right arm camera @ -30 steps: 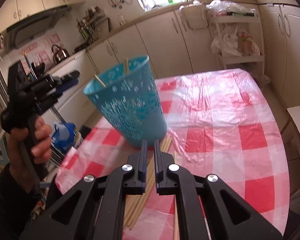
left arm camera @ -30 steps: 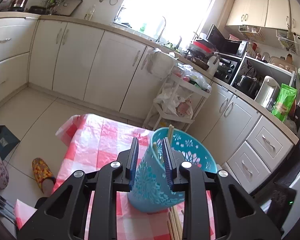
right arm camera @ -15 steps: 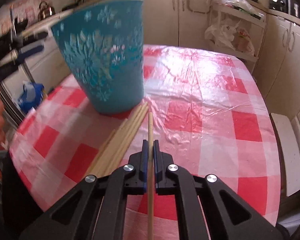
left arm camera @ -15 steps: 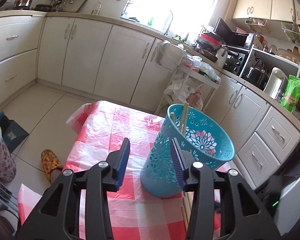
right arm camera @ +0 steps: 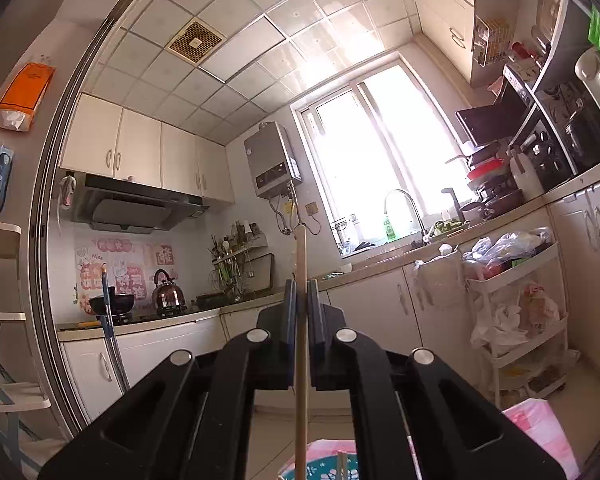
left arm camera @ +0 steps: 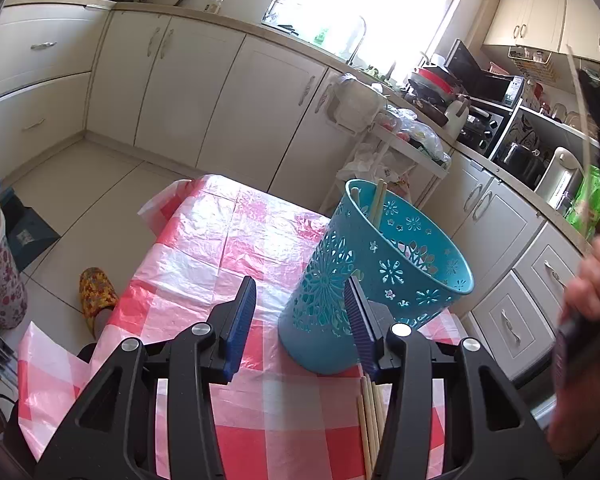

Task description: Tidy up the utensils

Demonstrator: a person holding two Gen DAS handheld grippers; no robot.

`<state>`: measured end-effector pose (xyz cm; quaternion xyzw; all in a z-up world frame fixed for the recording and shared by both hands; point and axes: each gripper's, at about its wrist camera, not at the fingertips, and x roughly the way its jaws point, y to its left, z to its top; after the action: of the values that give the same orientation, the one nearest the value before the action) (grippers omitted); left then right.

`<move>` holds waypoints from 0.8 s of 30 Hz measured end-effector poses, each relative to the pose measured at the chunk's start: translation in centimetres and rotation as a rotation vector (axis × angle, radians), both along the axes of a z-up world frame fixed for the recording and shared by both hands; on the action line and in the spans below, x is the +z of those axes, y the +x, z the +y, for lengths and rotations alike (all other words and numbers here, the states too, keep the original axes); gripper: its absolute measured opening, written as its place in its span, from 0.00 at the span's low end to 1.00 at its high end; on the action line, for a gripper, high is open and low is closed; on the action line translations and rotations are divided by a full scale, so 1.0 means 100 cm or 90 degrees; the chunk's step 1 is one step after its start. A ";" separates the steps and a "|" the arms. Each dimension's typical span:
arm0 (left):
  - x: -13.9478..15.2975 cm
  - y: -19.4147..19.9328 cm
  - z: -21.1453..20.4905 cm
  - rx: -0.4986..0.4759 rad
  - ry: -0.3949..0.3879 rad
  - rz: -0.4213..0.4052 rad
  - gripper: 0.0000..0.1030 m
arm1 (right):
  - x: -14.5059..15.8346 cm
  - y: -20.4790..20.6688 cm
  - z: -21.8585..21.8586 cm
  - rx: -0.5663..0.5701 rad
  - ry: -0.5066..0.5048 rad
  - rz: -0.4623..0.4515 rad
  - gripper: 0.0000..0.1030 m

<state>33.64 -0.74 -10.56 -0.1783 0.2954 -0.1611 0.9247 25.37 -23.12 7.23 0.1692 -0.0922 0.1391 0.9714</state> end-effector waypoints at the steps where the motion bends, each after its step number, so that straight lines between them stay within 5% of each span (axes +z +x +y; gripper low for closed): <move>1: 0.000 0.000 0.001 0.002 0.000 0.001 0.42 | -0.005 0.013 0.003 0.007 0.008 0.012 0.06; 8: -0.001 0.002 0.007 0.016 0.003 0.005 0.42 | -0.061 0.059 0.007 0.030 0.033 0.117 0.06; 14: -0.003 0.002 0.006 0.013 -0.001 0.010 0.42 | -0.068 0.055 0.015 0.007 -0.013 0.118 0.06; 24: -0.003 0.001 0.002 0.005 0.001 0.013 0.42 | -0.065 0.066 0.012 -0.008 0.005 0.129 0.06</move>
<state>33.73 -0.50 -10.85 -0.1803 0.3042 -0.1555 0.9224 32.01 -21.92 0.76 0.1857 0.0047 0.1146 0.9759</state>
